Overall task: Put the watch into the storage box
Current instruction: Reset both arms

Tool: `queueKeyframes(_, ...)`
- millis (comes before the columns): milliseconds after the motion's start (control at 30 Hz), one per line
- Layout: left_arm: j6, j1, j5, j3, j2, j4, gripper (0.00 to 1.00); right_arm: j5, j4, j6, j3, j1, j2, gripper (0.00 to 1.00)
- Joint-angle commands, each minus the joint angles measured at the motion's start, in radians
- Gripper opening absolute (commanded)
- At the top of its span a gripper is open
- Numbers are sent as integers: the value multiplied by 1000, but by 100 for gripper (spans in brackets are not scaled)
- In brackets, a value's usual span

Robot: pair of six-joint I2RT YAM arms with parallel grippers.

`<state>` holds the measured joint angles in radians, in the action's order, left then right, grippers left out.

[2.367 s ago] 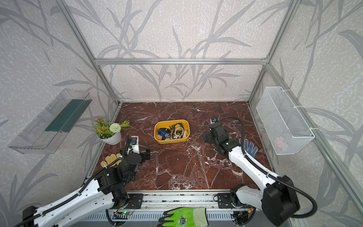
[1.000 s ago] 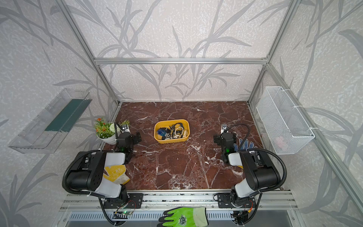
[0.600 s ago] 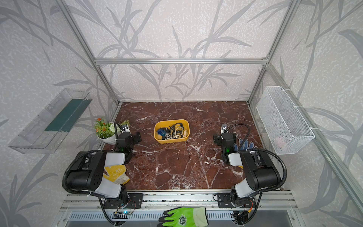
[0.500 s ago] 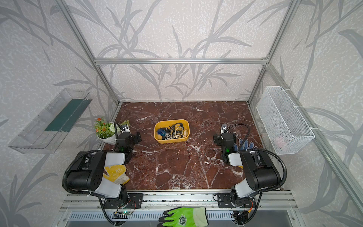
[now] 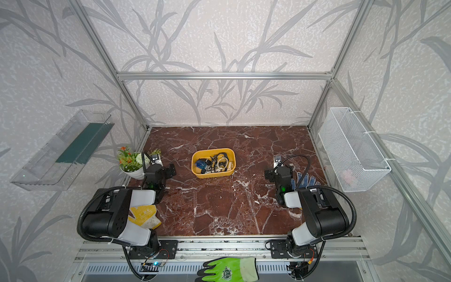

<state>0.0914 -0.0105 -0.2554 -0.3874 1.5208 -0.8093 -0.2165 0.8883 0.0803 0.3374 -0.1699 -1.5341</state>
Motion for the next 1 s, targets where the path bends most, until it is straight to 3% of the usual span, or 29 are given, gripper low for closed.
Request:
queueKeyframes(0, -27, 5, 25, -12, -7, -5, 100, 36, -49, 24, 56, 1, 6, 99)
queueKeyframes(67, -33, 5, 33, -18, -3, 7, 100, 94, -74, 7, 68, 31, 12, 99)
queueKeyframes(200, -36, 4, 42, -5, -9, -17, 100, 89, 42, 22, 0, 18, 20, 99)
queueKeyframes(300, -34, 6, 45, -24, -2, 18, 100, 44, -90, -1, 78, 20, 7, 99)
queueKeyframes(967, -30, 15, 62, -31, -1, 30, 100, 39, -78, -10, 73, 26, 8, 99)
